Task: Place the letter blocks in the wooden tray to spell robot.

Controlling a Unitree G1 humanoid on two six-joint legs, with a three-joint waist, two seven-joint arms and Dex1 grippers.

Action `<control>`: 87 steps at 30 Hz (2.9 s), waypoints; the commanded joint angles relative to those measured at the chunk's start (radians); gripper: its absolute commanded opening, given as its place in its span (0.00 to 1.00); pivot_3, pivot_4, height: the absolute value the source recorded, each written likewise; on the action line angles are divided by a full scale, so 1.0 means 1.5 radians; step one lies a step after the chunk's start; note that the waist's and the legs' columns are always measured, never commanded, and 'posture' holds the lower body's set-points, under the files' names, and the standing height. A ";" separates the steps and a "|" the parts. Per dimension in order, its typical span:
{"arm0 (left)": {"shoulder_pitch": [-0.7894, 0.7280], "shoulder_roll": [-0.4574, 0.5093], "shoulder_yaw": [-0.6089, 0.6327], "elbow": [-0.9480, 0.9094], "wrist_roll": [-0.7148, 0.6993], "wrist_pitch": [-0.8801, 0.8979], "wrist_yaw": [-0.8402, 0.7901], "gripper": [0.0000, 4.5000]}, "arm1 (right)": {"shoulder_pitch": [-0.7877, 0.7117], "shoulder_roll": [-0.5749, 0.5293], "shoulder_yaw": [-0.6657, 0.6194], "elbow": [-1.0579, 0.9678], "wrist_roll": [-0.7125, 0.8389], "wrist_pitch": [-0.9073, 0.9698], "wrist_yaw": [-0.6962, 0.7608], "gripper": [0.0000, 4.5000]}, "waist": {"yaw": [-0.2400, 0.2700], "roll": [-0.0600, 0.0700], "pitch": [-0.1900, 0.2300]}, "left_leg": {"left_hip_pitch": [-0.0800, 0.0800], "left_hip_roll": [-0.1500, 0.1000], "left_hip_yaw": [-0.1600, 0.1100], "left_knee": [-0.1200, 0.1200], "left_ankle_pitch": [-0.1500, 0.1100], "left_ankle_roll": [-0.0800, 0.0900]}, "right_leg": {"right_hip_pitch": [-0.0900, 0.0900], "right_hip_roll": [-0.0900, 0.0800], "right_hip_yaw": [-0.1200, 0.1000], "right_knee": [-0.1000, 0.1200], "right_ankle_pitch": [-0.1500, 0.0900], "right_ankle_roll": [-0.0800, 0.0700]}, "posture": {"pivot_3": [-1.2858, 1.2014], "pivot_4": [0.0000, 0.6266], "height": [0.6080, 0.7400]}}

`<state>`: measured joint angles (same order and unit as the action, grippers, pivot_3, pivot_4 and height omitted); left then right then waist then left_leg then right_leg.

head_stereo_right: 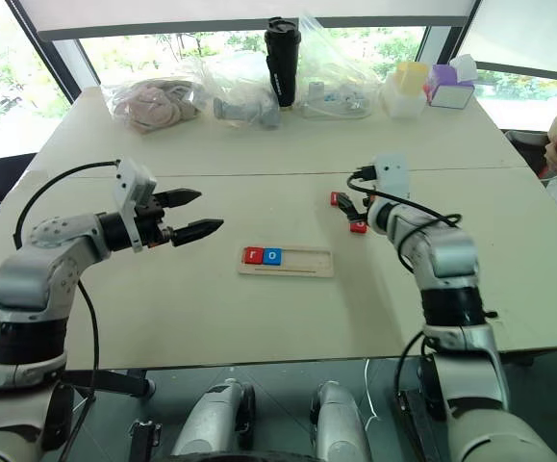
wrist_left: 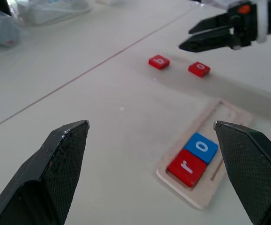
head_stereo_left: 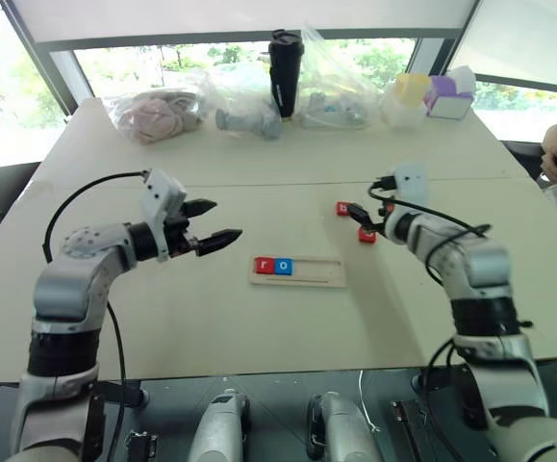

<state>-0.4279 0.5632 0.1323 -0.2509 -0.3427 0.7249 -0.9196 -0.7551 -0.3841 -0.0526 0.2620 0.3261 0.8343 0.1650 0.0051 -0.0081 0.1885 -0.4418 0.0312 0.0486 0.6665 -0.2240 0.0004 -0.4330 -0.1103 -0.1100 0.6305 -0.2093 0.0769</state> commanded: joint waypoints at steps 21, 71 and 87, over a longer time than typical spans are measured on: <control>0.082 0.053 -0.080 -0.049 0.022 -0.093 0.063 1.00 | -0.194 0.166 -0.040 0.402 -0.118 -0.172 -0.151 0.47 | -0.016 0.001 0.000 | 0.000 0.001 0.000 0.000 0.000 -0.001 | 0.000 0.001 0.001 0.000 0.000 0.000 | 0.52 0.24 1.00; 0.052 0.107 -0.121 0.026 0.025 -0.122 -0.014 1.00 | 0.278 0.020 -0.084 -0.673 -0.050 0.512 0.054 0.99 | -0.011 0.005 0.002 | -0.002 0.011 0.002 -0.003 0.000 -0.002 | -0.006 0.007 0.004 -0.007 -0.001 -0.009 | 0.52 0.24 1.00; 0.029 0.204 -0.109 0.022 -0.044 -0.123 -0.180 1.00 | 0.437 -0.327 -0.063 -0.295 -0.007 -0.225 0.592 0.99 | 0.001 0.003 0.002 | 0.000 0.010 0.006 -0.010 0.000 -0.002 | -0.006 0.010 0.004 -0.010 -0.001 -0.007 | 0.52 0.24 1.00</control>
<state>-0.3786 0.8447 -0.0549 -0.1853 -0.3899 0.5418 -1.1618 -0.0675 -0.8778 -0.1548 -0.2127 0.3261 0.5811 1.0287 0.0064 -0.0044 0.1922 -0.4425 0.0462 0.0573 0.6529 -0.2238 -0.0020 -0.4422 -0.0947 -0.1042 0.6149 -0.2109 0.0648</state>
